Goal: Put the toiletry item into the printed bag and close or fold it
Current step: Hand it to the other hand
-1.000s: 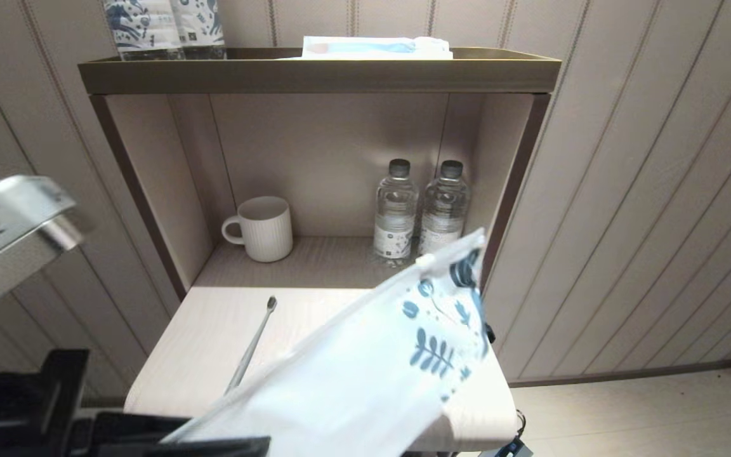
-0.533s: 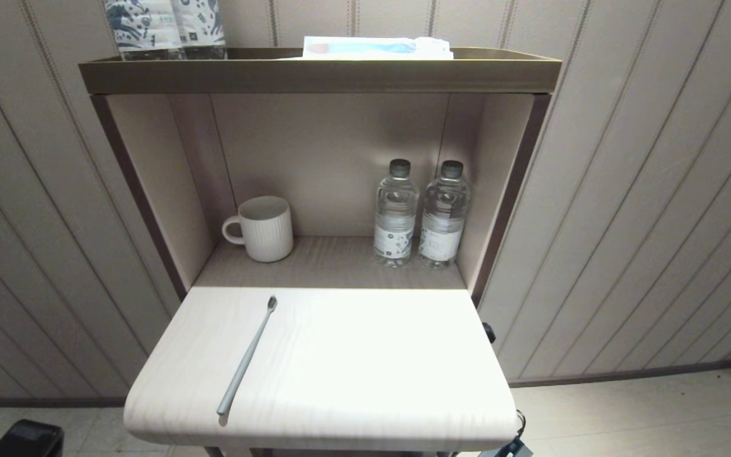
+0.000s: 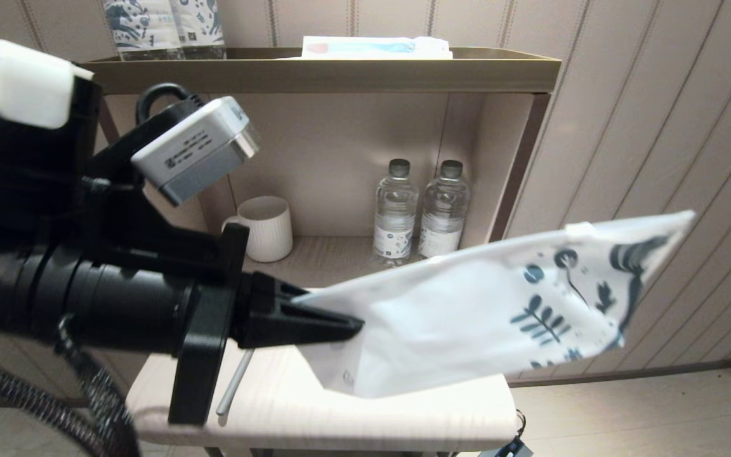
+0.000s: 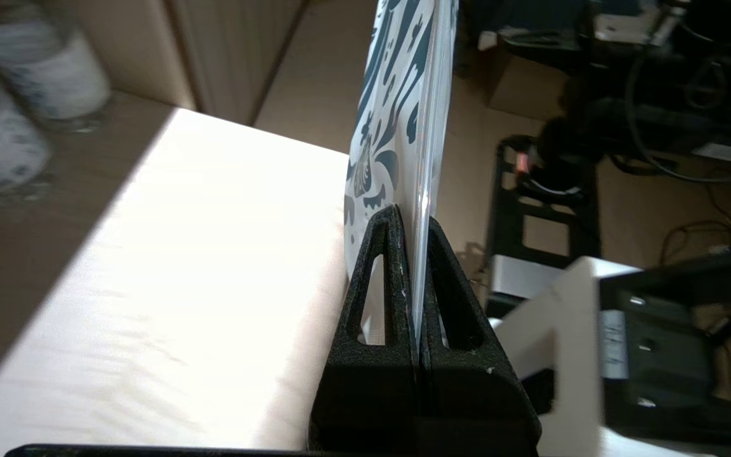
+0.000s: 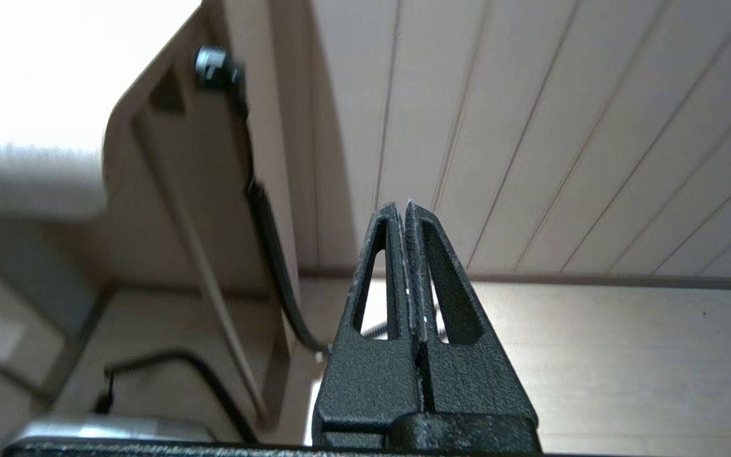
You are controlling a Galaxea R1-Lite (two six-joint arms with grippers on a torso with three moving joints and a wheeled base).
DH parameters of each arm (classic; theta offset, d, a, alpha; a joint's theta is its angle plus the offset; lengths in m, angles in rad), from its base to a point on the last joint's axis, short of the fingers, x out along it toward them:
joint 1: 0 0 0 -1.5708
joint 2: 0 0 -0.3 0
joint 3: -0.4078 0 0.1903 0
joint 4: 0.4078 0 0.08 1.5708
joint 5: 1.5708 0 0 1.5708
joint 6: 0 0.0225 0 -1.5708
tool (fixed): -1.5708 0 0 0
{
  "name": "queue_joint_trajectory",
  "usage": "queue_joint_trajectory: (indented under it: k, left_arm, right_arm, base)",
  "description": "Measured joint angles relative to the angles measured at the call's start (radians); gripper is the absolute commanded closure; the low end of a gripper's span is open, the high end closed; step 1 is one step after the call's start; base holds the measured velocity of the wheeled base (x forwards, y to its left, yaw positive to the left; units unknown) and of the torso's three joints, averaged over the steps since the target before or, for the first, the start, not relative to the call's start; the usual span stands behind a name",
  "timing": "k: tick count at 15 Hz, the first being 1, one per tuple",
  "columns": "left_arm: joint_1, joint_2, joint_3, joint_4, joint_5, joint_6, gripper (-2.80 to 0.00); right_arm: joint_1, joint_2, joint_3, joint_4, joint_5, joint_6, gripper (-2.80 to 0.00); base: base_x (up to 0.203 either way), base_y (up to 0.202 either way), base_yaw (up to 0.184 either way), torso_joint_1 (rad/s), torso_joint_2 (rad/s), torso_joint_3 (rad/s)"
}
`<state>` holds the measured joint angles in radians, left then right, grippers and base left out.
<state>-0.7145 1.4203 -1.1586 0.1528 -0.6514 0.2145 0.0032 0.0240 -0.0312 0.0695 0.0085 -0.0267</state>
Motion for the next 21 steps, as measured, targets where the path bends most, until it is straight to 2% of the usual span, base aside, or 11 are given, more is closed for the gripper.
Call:
queue_joint_trajectory:
  k: [2,3,5,9,12,14,16,17,21]
  left_arm:
    - [0.124,0.070,-0.063,0.023,-0.070,0.064,0.00]
    - [0.172,0.097,-0.080,0.054,-0.092,0.120,0.00]
    - [0.232,0.132,-0.101,0.155,-0.143,0.205,0.00]
    - [0.264,0.159,-0.104,0.283,-0.213,0.283,0.00]
    - [0.271,0.151,-0.081,0.308,-0.254,0.309,0.00]
    - [0.280,0.135,-0.055,0.308,-0.289,0.315,0.00]
    - [0.294,0.115,-0.030,0.309,-0.333,0.333,0.00]
    - [0.298,0.110,-0.015,0.308,-0.348,0.339,0.00]
    - [0.308,0.114,-0.002,0.276,-0.358,0.342,0.00]
  right_arm:
    - [-0.001,0.026,-0.078,0.064,0.065,-0.012,0.00]
    - [-0.002,0.048,-0.158,0.087,0.109,-0.003,0.00]
    - [0.002,0.122,-0.323,0.162,0.223,0.035,0.00]
    - [0.030,0.396,-0.592,0.211,0.511,0.137,0.00]
    - [0.098,0.656,-0.743,0.214,0.701,0.126,0.00]
    - [0.195,0.832,-0.850,0.216,0.760,0.107,0.00]
    - [0.293,0.999,-0.956,0.220,0.785,0.068,0.00]
    - [0.323,1.070,-1.003,0.222,0.791,0.044,-2.80]
    - [0.365,1.292,-1.182,0.262,0.795,-0.039,-2.80]
  base:
    - [0.000,0.000,0.000,0.000,0.00,0.000]
    - [0.000,0.000,0.000,0.000,0.00,0.000]
    - [0.000,0.000,0.000,0.000,0.00,0.000]
    - [0.000,0.000,0.000,0.000,0.00,0.000]
    - [0.000,0.000,0.000,0.000,0.00,0.000]
    - [0.000,0.000,0.000,0.000,0.00,0.000]
    - [0.000,0.000,0.000,0.000,0.00,0.000]
    - [0.000,0.000,0.000,0.000,0.00,0.000]
    - [0.000,0.000,0.000,0.000,0.00,0.000]
